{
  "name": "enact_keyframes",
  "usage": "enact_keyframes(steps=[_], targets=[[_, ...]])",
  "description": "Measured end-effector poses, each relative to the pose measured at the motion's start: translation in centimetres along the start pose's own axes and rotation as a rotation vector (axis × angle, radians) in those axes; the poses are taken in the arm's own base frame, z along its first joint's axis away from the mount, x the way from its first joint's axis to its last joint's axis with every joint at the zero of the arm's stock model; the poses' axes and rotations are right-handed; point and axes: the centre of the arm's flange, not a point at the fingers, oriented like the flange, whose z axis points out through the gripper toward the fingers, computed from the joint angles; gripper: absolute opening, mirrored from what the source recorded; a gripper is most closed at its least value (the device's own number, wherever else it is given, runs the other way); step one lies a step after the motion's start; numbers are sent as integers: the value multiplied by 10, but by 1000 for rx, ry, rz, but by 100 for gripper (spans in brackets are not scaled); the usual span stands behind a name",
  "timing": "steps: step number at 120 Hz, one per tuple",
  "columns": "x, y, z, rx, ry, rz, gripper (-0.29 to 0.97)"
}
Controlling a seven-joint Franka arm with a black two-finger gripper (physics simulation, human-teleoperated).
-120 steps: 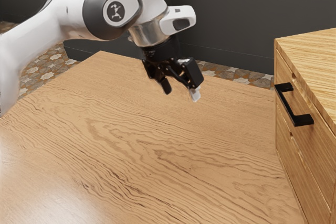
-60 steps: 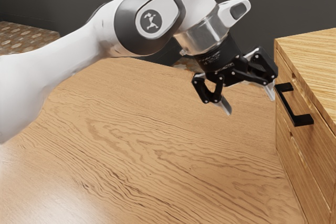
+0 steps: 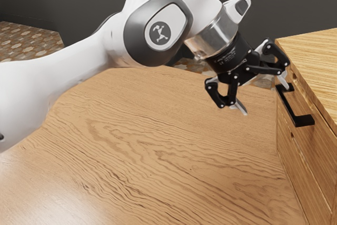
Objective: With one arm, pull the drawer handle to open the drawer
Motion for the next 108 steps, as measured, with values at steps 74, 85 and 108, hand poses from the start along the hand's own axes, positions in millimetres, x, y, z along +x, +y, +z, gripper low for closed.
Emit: enact_keyframes(steps=[74,85,108], targets=[[-30,-11,-3,-10,-2,-130,68],[-41,-7,1,-9,-11,-124,68],[-53,-6,5,-4,-18,-129,68]])
